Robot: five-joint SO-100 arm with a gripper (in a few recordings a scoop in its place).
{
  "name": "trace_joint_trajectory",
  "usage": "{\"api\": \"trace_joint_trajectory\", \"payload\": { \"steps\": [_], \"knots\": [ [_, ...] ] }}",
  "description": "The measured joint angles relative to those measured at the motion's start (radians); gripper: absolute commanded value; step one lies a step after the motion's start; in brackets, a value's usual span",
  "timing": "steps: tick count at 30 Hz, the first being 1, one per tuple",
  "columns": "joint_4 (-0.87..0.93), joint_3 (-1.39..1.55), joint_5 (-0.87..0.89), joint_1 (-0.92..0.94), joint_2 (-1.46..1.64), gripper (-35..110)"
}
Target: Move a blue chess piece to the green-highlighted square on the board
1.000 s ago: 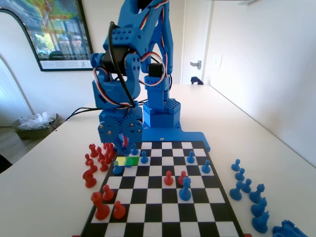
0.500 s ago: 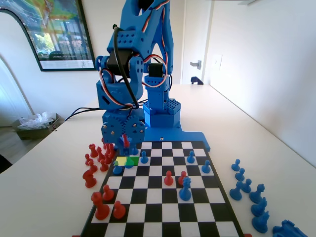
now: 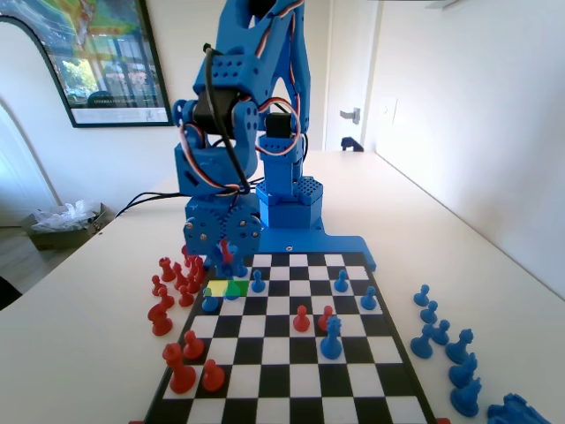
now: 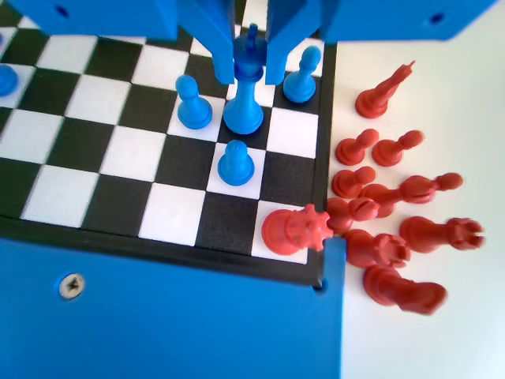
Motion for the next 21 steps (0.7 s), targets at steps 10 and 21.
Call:
{"api": "trace_joint_trajectory", "payload": {
  "steps": [10, 21],
  "knots": [
    [-0.025, 0.009, -0.006, 0.006, 0.006, 7],
    [-0.048, 0.011, 0.0, 0.006, 0.006, 13]
  ]
}}
